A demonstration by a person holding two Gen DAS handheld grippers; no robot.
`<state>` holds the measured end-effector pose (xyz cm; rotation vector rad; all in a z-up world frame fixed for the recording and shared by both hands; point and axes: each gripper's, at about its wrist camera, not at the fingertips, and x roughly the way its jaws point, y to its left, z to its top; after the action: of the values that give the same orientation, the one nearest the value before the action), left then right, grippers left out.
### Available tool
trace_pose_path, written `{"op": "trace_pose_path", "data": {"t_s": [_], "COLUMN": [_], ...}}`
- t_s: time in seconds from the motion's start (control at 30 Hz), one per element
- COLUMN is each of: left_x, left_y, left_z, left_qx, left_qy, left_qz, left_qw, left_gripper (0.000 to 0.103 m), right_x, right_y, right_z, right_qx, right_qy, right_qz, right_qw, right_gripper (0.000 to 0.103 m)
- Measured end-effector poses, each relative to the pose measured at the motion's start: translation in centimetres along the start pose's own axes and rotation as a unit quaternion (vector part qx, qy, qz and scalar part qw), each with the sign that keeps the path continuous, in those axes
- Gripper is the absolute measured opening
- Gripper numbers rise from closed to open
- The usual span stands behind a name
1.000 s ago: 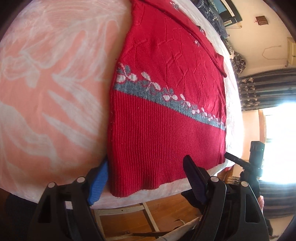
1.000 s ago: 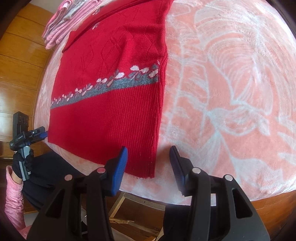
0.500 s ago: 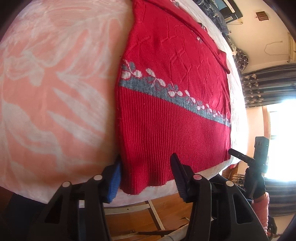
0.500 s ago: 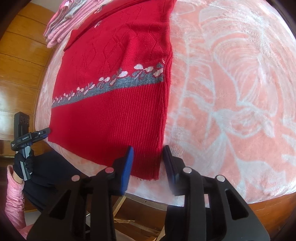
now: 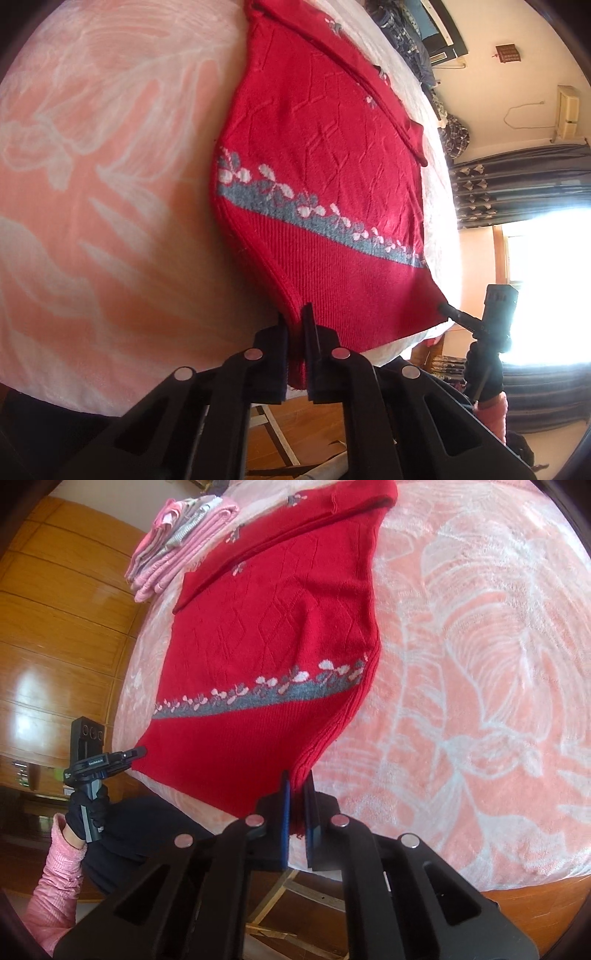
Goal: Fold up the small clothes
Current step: 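Lift the ribbed hem with both tools, fold it toward the collar, release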
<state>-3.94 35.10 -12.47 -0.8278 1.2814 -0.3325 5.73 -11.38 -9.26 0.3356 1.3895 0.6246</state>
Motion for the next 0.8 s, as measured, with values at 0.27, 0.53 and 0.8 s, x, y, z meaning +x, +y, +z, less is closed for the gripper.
{"op": "trace_pose_path", "data": {"t_s": [0.27, 0.53, 0.8], "left_x": [-1.3, -2.1, -0.7], "left_y": [-1.7, -3.1, -3.3], "left_z": [3.0, 8.7, 12.7], "left_qx": [-0.012, -0.028, -0.062], "left_qy": [-0.045, -0.091, -0.105], "left_qz": [-0.015, 0.002, 0.021], "left_qw": [0.9988, 0.9955, 0.9923], "left_gripper": [0.006, 0.006, 0.006], "right_x": [-2.4, -2.4, 1.1], "right_y": [0.1, 0.5, -0.4], "right_z": [3.6, 9.3, 14.7], "right_qx": [0.034, 0.067, 0.102], "right_qy": [-0.045, -0.071, -0.067], "right_qz": [0.016, -0.021, -0.047], "right_qw": [0.998, 0.995, 0.991], "right_gripper": [0.004, 0.004, 0.004]}}
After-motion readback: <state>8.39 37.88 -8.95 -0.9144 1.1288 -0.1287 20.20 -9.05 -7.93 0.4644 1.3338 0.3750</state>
